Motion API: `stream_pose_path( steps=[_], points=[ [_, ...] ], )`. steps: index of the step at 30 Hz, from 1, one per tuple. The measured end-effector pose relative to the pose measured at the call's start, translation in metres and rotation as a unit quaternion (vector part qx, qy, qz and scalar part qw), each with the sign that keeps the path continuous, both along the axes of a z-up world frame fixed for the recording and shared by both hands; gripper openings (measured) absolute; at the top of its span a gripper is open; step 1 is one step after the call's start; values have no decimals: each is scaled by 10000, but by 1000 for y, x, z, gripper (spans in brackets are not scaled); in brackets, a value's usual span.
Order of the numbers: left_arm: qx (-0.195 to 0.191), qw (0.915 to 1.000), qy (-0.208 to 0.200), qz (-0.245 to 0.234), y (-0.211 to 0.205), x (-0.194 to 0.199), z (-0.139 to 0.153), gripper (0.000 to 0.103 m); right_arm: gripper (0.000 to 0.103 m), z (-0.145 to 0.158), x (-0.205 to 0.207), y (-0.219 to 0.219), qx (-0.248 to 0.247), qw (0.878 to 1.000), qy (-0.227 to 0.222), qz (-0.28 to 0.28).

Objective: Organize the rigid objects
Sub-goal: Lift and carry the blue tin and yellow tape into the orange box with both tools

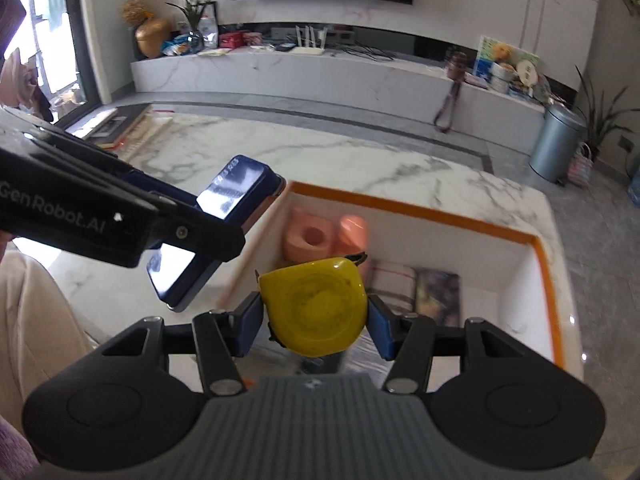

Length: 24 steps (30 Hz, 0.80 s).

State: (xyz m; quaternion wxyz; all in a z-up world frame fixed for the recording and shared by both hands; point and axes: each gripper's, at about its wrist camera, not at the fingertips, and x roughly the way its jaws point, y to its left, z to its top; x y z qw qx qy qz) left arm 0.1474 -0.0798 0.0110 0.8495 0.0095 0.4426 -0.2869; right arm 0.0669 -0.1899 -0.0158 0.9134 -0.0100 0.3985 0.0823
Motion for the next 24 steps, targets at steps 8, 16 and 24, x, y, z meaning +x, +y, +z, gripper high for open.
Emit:
stream_pose_path(
  steps=[8,16,24],
  points=[
    [-175,9984,541,-76,-50,19,-25,50,57,-21,-1,-72,-127,9987,396,-298],
    [-373,9877,1474,373,-87,42,-71,50,57,-43,5,-118,-207,9954,852,-390],
    [-213,9739,2123,779,-114,61,-116,50,57,-59,21,-127,-255,9927,1161,213]
  ],
)
